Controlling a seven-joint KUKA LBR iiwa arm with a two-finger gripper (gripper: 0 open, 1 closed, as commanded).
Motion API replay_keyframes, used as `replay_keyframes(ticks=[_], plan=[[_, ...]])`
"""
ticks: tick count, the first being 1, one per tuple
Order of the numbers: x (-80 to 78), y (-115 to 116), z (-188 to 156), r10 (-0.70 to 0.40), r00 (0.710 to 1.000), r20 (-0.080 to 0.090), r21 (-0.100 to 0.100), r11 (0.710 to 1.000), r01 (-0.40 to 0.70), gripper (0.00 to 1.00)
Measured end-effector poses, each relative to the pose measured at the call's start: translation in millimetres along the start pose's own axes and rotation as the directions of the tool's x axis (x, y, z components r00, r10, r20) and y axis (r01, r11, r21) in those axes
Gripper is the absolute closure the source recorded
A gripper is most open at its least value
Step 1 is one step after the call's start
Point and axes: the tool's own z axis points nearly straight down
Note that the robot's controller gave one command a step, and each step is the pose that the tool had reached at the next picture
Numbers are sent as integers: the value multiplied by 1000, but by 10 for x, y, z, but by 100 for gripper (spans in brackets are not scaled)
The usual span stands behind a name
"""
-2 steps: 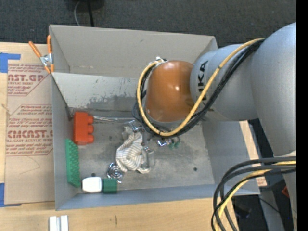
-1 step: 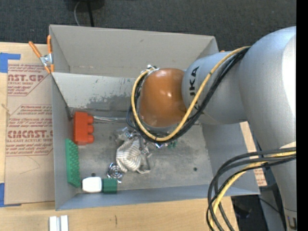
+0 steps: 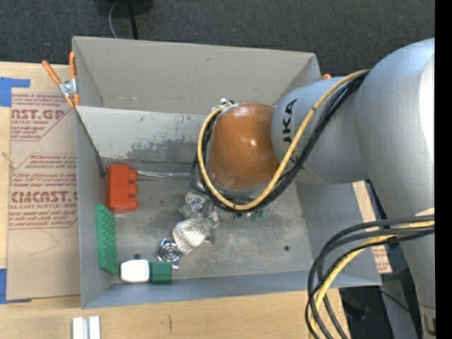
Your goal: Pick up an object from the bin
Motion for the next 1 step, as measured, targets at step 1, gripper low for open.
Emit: replay_keyframes(ticks=[1], plan=[[6, -2, -1, 0, 1000, 0, 0, 1000, 0, 100]])
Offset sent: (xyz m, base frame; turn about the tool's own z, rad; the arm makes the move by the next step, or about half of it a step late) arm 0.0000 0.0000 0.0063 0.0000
